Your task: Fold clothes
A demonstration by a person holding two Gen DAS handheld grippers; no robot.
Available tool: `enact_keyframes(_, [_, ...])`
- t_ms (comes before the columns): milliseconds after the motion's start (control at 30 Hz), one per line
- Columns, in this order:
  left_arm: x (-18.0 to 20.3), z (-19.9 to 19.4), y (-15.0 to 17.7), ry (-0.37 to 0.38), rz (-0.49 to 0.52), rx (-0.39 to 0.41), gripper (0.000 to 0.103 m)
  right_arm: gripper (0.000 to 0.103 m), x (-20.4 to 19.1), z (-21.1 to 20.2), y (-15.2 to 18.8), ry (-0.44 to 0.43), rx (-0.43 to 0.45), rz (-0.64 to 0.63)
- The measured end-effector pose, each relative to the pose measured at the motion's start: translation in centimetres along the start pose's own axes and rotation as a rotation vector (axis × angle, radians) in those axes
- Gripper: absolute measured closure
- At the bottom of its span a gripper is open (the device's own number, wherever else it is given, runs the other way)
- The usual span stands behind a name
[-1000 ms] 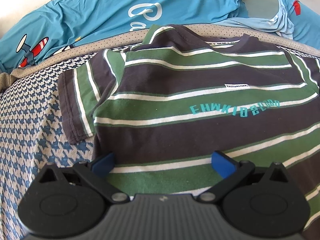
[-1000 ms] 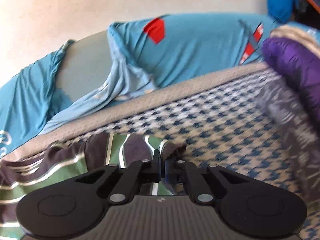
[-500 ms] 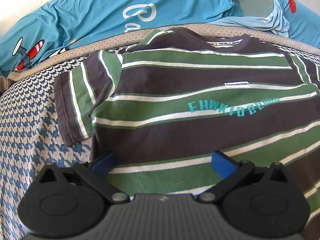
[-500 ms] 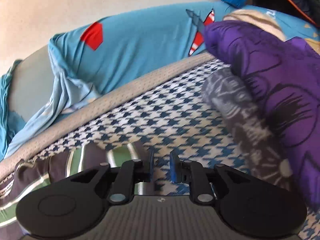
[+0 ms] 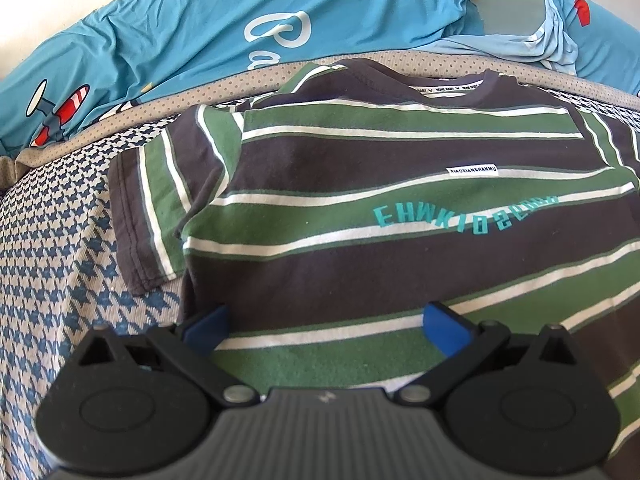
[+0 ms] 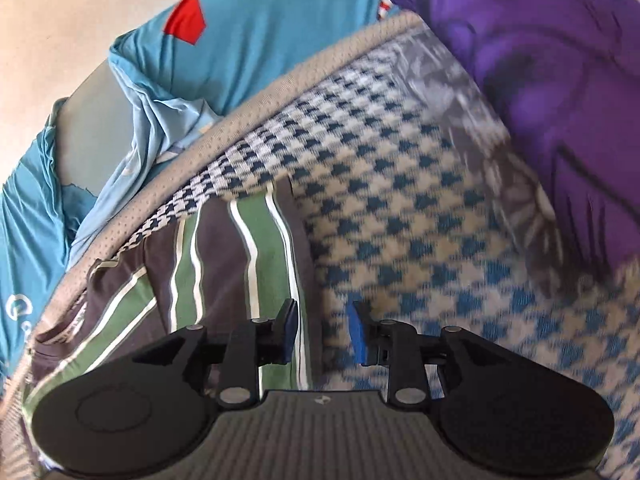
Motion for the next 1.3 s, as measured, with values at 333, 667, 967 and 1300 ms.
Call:
enact_keyframes(333, [0.1,-0.1,0.1,-0.006,-0.005,0.003,0.000,0.063,0.3,-0.3,1.8,-0.039,-0.043,0.072])
enact_keyframes(667, [0.1,-0.1,0.0,-0.008,-0.003,0.006,0.000,0.077,-1.5,0.7,2.2,-0.039,-0.008,-0.001])
enact_keyframes(967, [0.1,-0.1,0.0,-0.010,-0.002,0.009,0.000,0.090,-1.5,-0.8,3.1,0.051,0.031,-0.063])
enact_keyframes(1300, [0.1,0.0,0.2,-0.012,0.001,0.014,0.000,0.083,0.5,-2.0,1.9,0.024,0.039,0.054])
Point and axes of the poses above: each gripper's, at about its wrist camera, not at the fingertips, and z roughly the way its jaws point, x to its right, y to its underside, the point moved 2 cm from there along z, roughly the way its jaws point, and after that the axes turned 8 degrees about z, right-handed, at the moved point
